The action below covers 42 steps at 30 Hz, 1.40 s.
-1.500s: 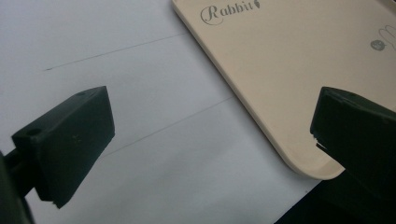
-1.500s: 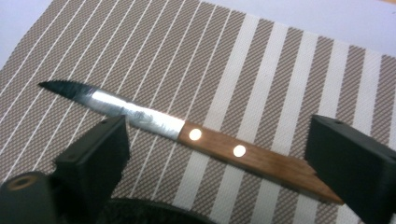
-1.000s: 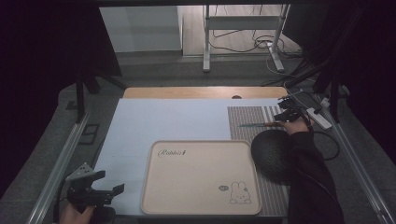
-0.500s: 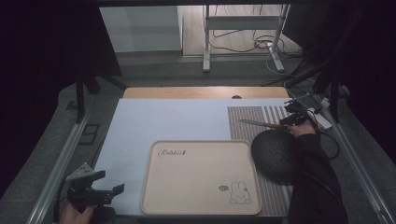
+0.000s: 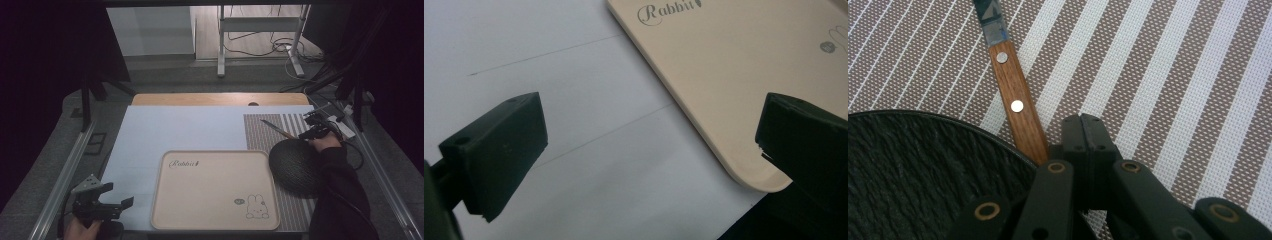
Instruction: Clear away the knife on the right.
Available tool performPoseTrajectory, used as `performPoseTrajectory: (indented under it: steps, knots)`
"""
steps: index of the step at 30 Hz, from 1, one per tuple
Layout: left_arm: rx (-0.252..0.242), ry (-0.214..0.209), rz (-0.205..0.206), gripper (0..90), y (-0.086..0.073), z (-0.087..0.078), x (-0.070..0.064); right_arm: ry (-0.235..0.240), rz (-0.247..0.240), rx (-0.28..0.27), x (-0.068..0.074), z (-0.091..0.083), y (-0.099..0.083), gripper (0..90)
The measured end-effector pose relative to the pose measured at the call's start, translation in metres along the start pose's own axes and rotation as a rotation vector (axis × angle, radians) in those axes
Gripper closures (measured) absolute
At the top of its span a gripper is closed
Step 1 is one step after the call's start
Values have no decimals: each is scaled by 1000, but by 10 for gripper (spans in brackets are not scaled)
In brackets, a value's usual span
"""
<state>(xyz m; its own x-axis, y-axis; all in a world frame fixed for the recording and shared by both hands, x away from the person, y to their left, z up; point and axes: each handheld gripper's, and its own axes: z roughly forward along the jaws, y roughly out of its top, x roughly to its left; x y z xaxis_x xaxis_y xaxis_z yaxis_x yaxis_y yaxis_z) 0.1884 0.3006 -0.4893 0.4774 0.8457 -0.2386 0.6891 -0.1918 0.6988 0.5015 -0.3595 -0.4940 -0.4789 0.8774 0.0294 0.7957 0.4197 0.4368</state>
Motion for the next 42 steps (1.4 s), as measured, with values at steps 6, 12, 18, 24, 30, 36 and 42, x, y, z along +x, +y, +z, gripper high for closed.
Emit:
performPoseTrajectory:
  steps: [6, 12, 18, 24, 30, 36, 42]
  knots:
    - [0, 0, 0, 4, 0, 0, 0, -11, 51, -38, -2, -7, 4, 729]
    - [2, 2, 2, 4, 0, 0, 0, -25, 87, -89, 0, -11, 10, 345]
    - [2, 1, 2, 4, 0, 0, 0, -3, 66, -128, 9, -9, 19, 80]
    - [2, 0, 2, 4, 0, 0, 0, 8, 12, -103, 25, 0, 30, 0]
    - [-1, -2, 1, 4, 0, 0, 0, 0, -30, -46, 33, 17, 35, 0]
    - [-3, -5, 0, 4, 0, 0, 0, -3, -52, -8, 33, 29, 34, 0]
    - [-5, -7, -1, 4, 0, 0, 1, -21, -102, -14, 32, 33, 30, 75]
